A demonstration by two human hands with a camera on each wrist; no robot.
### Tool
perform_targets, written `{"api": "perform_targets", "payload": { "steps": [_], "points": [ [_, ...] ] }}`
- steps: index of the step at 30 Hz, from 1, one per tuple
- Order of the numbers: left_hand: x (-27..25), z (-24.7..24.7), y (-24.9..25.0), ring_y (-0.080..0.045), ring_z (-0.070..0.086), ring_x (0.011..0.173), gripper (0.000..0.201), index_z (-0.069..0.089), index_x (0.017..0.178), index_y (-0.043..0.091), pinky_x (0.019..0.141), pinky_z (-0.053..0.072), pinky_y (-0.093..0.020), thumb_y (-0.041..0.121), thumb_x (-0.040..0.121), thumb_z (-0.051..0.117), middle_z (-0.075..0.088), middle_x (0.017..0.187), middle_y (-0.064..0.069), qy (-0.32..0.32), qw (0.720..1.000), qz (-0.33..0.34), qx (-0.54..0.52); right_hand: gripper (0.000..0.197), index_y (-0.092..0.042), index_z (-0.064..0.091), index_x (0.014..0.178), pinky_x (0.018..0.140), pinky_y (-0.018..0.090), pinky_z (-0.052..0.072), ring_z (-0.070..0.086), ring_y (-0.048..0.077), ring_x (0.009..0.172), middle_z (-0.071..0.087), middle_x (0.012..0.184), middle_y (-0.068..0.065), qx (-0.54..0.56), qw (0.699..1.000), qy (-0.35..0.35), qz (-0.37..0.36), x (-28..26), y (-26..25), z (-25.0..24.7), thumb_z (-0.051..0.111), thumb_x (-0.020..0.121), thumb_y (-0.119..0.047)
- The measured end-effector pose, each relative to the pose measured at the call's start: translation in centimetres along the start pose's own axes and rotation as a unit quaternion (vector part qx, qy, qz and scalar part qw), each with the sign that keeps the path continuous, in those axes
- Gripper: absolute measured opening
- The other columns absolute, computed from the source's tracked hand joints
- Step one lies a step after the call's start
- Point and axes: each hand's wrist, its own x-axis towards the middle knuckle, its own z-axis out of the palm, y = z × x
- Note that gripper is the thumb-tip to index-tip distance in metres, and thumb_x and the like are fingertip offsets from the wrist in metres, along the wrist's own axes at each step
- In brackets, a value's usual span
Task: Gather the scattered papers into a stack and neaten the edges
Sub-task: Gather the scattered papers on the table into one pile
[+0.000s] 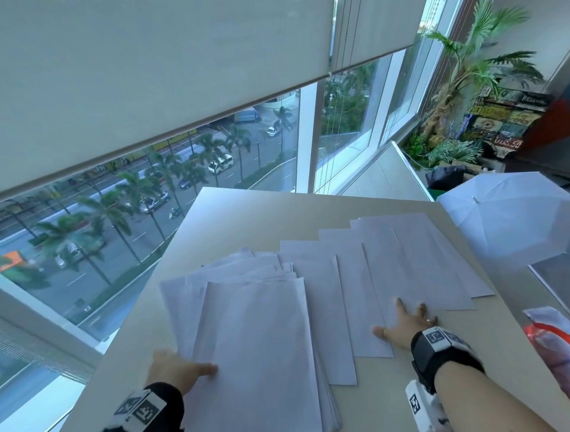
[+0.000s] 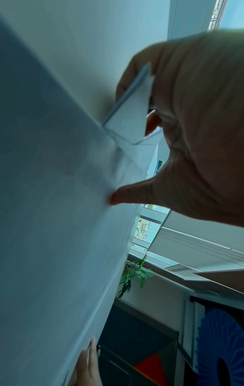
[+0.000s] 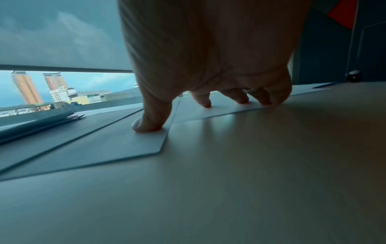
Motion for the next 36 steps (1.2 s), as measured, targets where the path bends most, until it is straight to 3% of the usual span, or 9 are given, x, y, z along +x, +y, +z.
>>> {"api": "perform_targets", "payload": {
  "steps": [3,8,17,22,27,33,36],
  "points": [
    [0.4,0.3,-0.1,-0.031,0.054,0.085,0.090,0.050,0.115,-0.010,0.074,0.044,-0.036,0.026,0.043,0.091,0.055,0.100,-0.016,-0.016,1.000,0.017,-0.008,0.102,-0.032,-0.006,0.148,0.116,0.052,0.015,-0.001,0.049,0.141,-0.016,0.157,0.016,-0.012,1.000,-0.003,0.001,-0.2,0.0,0.0,0.051,0.072,-0.069],
    [0.4,0.7,-0.7,-0.029,0.055,0.081,0.055,0.066,0.104,-0.003,0.074,0.041,-0.032,0.019,0.058,0.086,0.062,0.090,-0.016,-0.027,0.998,0.062,-0.009,0.100,-0.032,-0.007,0.148,0.116,0.051,0.016,-0.002,0.049,0.141,-0.016,0.157,0.016,-0.017,1.000,-0.013,0.003,-1.4,0.4,0.6,0.050,0.075,-0.067],
    [-1.9,1.0,-2.8,-0.035,0.066,0.087,0.069,0.067,0.102,0.001,0.080,0.052,-0.040,0.030,0.039,0.078,0.071,0.096,-0.022,-0.032,0.995,0.092,-0.028,0.098,-0.032,-0.008,0.148,0.117,0.052,0.010,-0.006,0.048,0.142,-0.018,0.157,0.016,-0.018,1.000,-0.024,-0.006,-4.8,1.4,3.3,0.049,0.076,-0.066],
    [-3.3,0.9,-4.8,-0.035,0.066,0.088,0.065,0.065,0.101,0.001,0.078,0.050,-0.037,0.028,0.043,0.071,0.070,0.096,-0.021,-0.031,0.992,0.118,-0.021,0.097,-0.034,-0.008,0.148,0.118,0.052,0.010,-0.006,0.047,0.142,-0.019,0.157,0.015,-0.023,0.999,-0.028,-0.014,-7.9,2.1,5.6,0.049,0.076,-0.066],
    [-4.2,0.6,-7.8,-0.036,0.063,0.093,0.052,0.061,0.102,0.001,0.082,0.050,-0.040,0.022,0.057,0.076,0.068,0.100,-0.021,-0.031,0.992,0.119,0.010,0.095,-0.033,-0.012,0.147,0.117,0.053,0.009,-0.005,0.045,0.143,-0.021,0.156,0.016,-0.036,0.998,-0.039,-0.016,-12.0,3.2,8.2,0.046,0.079,-0.064],
    [-4.3,1.2,-12.1,-0.035,0.066,0.091,0.079,0.063,0.097,0.003,0.084,0.052,-0.046,0.044,0.030,0.074,0.070,0.094,-0.018,-0.050,0.992,0.117,0.002,0.098,-0.032,-0.012,0.147,0.116,0.053,0.012,-0.001,0.047,0.142,-0.021,0.155,0.019,-0.042,0.998,-0.046,-0.013,-16.8,4.4,10.7,0.045,0.076,-0.068],
    [-4.6,2.4,-13.6,-0.032,0.068,0.089,0.080,0.066,0.093,0.006,0.083,0.053,-0.047,0.048,0.026,0.074,0.072,0.090,-0.015,-0.056,0.989,0.134,-0.024,0.101,-0.029,-0.013,0.147,0.115,0.053,0.014,0.002,0.047,0.142,-0.019,0.155,0.021,-0.049,0.997,-0.057,-0.009,-19.0,4.5,11.9,0.048,0.076,-0.068]
  ]
}}
